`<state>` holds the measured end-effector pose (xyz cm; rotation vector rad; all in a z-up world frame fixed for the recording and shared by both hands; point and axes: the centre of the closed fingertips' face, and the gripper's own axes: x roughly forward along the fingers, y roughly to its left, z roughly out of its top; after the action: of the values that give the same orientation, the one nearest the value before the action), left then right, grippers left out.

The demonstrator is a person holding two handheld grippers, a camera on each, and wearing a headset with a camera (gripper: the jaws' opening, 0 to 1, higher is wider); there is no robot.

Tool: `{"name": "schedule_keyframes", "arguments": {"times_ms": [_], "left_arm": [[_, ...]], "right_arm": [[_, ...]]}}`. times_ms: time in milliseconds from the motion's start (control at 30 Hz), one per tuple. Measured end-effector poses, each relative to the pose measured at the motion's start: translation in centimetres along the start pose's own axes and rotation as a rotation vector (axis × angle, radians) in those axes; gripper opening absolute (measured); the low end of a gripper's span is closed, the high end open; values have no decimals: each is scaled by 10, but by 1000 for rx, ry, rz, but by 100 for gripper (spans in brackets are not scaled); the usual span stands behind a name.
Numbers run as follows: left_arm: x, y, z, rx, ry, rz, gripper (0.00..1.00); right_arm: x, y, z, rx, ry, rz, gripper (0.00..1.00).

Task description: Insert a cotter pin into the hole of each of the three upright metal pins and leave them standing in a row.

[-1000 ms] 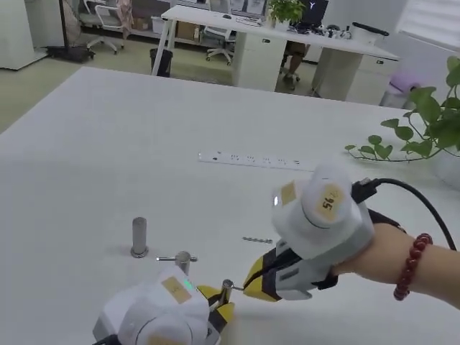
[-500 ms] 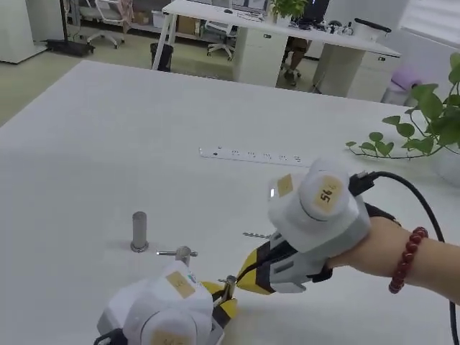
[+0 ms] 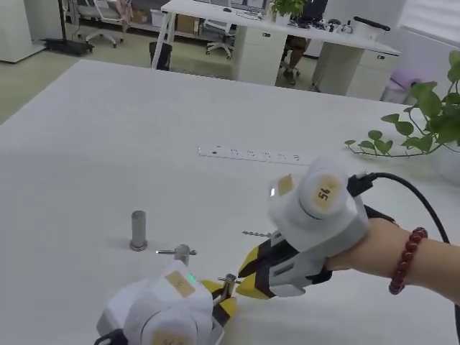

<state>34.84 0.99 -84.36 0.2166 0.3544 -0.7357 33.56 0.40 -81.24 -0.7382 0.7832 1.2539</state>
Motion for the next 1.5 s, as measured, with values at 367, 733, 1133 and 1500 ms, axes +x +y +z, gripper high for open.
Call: {"name": "schedule_keyframes", "arguments": {"times_ms": [367, 733, 1133, 1500], "left_arm": [[0, 0, 0, -13, -2, 9, 7], [0, -1, 0, -31, -3, 18, 7], [1, -1, 0, -44, -1, 28, 7], [1, 0, -1, -37, 10, 35, 7]], "right_arm": [[-6, 0, -11, 23, 11, -3, 7], [0, 0, -3, 13, -10, -1, 3], [1, 0, 8, 66, -77, -1, 15], [13, 2, 11, 44, -80, -3, 14]]}}
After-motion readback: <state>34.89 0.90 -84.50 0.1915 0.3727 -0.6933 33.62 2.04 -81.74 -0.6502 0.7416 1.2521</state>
